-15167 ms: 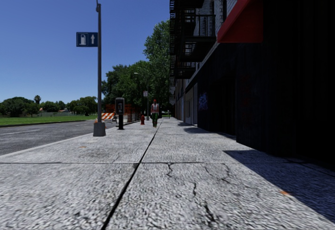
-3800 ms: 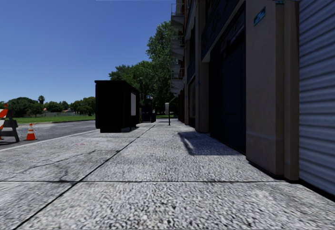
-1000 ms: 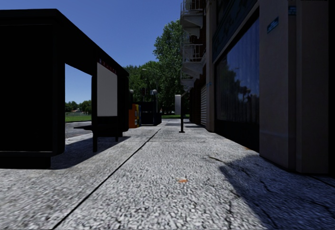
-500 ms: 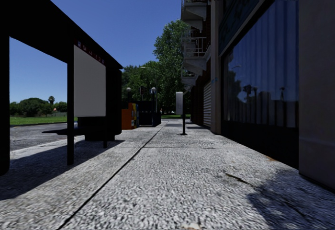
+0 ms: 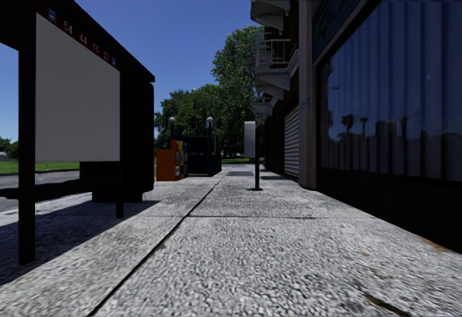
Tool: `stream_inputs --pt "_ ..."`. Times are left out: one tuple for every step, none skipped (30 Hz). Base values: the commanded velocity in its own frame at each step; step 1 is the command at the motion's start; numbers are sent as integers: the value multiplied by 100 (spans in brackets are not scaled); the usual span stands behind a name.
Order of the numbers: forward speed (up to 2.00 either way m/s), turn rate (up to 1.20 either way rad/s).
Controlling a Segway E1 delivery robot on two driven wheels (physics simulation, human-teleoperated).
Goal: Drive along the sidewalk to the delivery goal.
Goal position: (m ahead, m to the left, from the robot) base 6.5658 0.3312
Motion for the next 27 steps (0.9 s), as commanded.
stream_inputs --pt "200 0" --pt "200 0" --pt "200 0" --pt "200 0" --pt "200 0" --pt "200 1" --pt "200 1" --pt "200 16" --pt "200 24" --pt "200 28" --pt "200 28" --pt "200 30" --pt "200 37" --pt "200 37" --pt "200 42" --pt "200 44" --pt "200 44" --pt "200 44" --pt "200 24" --pt "200 3" --pt "200 3" --pt "200 0" --pt "200 0" --pt "200 0" --pt "200 0" --pt "200 0" --pt "200 0"
